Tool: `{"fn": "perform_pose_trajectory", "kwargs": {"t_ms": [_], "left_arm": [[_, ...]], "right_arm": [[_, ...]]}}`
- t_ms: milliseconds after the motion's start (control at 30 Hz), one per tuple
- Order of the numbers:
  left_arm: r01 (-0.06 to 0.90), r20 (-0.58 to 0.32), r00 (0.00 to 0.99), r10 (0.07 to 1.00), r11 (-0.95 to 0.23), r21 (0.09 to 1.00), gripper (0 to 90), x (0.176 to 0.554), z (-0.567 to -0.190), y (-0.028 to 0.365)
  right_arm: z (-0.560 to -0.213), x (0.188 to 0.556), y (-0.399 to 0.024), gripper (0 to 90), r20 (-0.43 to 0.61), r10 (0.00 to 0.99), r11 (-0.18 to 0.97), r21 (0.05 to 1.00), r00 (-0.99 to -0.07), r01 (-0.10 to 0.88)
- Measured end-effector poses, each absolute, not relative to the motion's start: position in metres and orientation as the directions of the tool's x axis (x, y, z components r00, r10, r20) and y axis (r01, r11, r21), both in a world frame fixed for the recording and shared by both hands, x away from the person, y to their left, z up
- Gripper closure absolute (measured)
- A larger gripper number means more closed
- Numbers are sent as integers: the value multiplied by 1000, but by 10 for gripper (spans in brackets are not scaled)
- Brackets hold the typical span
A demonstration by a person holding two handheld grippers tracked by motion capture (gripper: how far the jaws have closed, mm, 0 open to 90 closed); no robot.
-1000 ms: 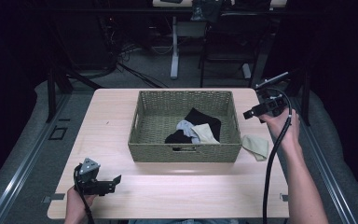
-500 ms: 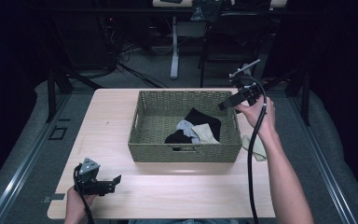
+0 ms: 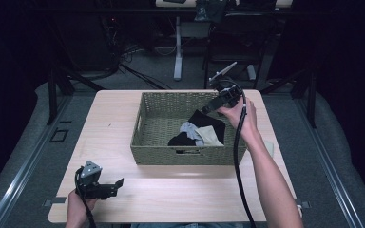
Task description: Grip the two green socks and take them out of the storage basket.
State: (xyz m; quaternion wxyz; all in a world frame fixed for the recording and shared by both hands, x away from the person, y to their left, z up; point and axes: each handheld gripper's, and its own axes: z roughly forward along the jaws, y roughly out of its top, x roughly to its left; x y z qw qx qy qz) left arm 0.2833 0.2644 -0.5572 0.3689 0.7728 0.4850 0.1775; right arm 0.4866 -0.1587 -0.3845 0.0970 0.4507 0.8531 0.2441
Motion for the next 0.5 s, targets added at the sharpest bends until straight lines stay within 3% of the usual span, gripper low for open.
{"fn": "perform_pose_trajectory", "kwargs": {"t_ms": [233, 500], "left_arm": [[616, -80, 473, 878, -264, 742, 7, 283, -557, 265], [619, -84, 467, 880, -257, 742, 7, 283, -557, 265]], "right_arm": [[-405, 494, -145, 113, 50, 812, 495, 467, -581, 733], [-452, 509, -133, 139, 66, 826, 495, 392, -560, 776]]}}
